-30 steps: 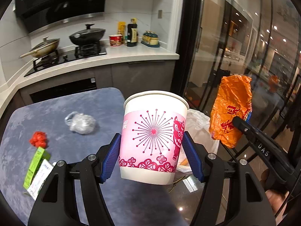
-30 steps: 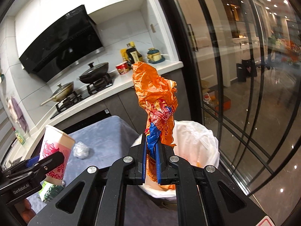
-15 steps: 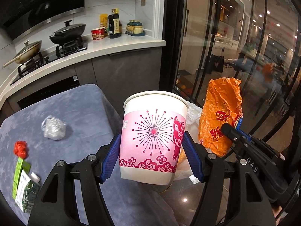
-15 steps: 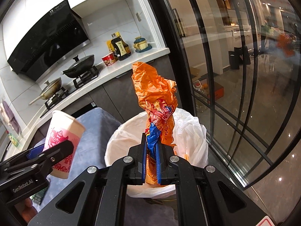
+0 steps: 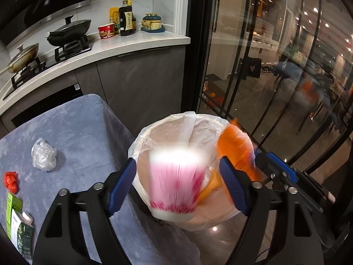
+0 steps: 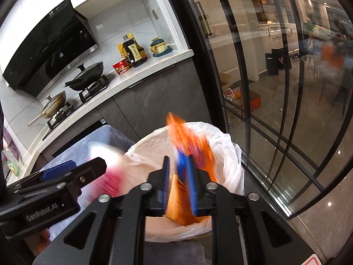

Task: Collect trash
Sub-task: 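Carry the cup and orange bag over the bin and open both tools, then move both open tools back over the red and clear plastic bags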

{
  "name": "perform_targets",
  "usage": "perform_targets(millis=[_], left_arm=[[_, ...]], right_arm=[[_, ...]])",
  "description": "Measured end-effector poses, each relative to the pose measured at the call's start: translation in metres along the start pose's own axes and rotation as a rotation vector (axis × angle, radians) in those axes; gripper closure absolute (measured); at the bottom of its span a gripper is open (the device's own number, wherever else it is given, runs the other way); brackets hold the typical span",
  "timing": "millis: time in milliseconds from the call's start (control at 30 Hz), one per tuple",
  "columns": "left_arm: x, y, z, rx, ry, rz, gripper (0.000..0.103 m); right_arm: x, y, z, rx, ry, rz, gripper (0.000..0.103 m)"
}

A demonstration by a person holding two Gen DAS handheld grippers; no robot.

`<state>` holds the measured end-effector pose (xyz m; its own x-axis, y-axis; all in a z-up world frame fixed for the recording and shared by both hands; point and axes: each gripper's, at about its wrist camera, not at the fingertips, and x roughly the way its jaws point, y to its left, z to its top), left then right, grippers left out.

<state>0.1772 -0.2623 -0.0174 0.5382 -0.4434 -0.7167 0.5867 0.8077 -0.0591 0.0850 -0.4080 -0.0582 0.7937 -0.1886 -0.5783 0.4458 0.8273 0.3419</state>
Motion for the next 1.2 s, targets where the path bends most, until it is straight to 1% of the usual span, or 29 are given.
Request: perform_targets(millis=[33,100,200,333,467,533,633,833,1200], left_arm=[[0.000,0.002,0.002,-0.010,0.000,-0.004,0.026],[0.001,0.003,0.003,-0.017,-0.002,-0.002,0.026],[-0.002,0.008,0.004,-0.022,-0.006,0.002,0.025],[-0.010,0.017,0.001,-0.033,-0.015,0.015,0.024],[-0.019,0.029,-0.002,-0.051,-0.024,0.028,0.024],[-0.025,0.034,-0.002,-0.056,-0.032,0.039,0.022],[-0.040,0.045,-0.005,-0.064,-0.055,0.056,0.020],[-0.069,0.073,-0.015,-0.100,-0.085,0.084,0.018],[-0.118,0.144,-0.044,-0.188,-0.111,0.166,0.017]], right_arm=[[-0.001,0.000,0.000,0.002,-0.005,-0.002,0.073],[-0.003,-0.001,0.001,0.001,-0.014,-0.004,0.070],[-0.005,-0.001,0.002,0.003,-0.018,-0.005,0.069],[-0.011,0.002,0.003,-0.001,-0.031,-0.001,0.065],[-0.017,0.010,0.003,-0.011,-0.038,0.011,0.064],[-0.022,0.018,0.003,-0.023,-0.045,0.018,0.061],[-0.029,0.031,0.004,-0.042,-0.057,0.035,0.060],[-0.040,0.059,0.000,-0.076,-0.066,0.073,0.059],[-0.044,0.129,-0.025,-0.154,-0.033,0.150,0.059]])
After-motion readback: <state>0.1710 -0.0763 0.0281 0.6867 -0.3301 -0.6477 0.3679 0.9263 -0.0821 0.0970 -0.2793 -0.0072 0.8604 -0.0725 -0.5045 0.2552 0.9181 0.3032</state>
